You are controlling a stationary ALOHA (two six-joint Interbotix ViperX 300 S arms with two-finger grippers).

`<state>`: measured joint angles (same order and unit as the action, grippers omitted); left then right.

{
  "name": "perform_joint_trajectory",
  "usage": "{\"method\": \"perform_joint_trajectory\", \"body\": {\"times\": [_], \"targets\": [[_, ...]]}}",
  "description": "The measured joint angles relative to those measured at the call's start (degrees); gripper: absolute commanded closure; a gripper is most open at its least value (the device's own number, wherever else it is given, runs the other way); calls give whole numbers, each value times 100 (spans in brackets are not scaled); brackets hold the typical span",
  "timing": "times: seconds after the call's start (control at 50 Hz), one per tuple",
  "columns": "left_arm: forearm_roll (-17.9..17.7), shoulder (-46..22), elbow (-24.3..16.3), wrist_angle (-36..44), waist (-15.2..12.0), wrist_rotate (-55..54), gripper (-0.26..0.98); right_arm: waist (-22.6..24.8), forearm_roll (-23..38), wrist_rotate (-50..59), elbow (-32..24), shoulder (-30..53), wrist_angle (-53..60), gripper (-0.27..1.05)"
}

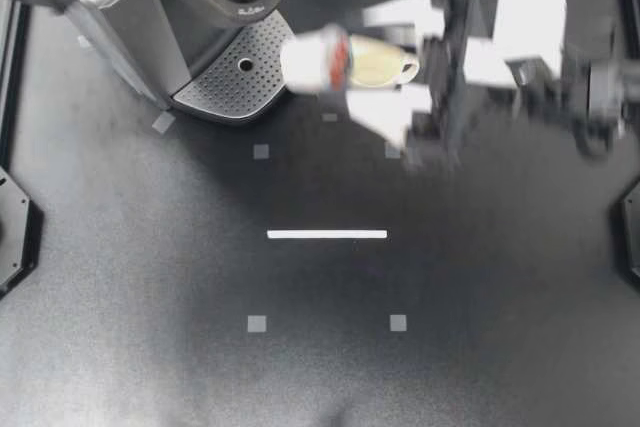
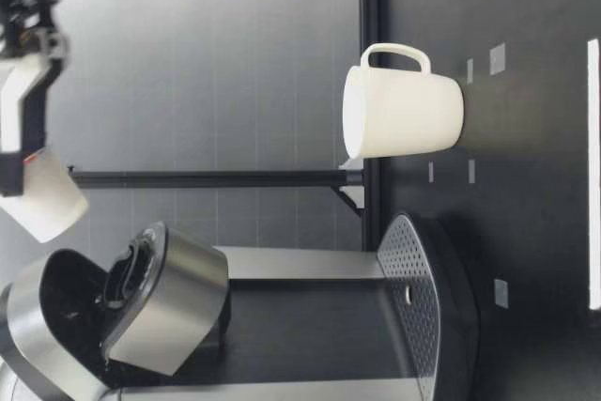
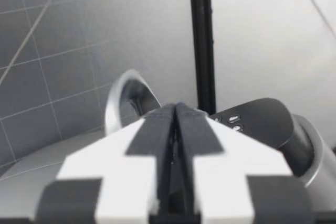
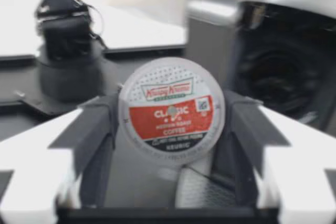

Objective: Place the coffee capsule inside the capsule container, then place the cup onto the center of the cup tray.

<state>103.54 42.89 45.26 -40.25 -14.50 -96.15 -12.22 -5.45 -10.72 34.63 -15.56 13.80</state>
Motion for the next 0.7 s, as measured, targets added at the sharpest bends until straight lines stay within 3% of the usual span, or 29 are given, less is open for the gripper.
{"method": "perform_joint_trajectory", "body": {"times": [0.36, 0.7], "targets": [[0, 281, 105, 53, 0, -26, 61, -571, 70, -413, -879, 62, -1187, 20], [9, 281, 123, 9, 0, -26, 61, -650, 185, -431, -1477, 545, -1705, 20]]}}
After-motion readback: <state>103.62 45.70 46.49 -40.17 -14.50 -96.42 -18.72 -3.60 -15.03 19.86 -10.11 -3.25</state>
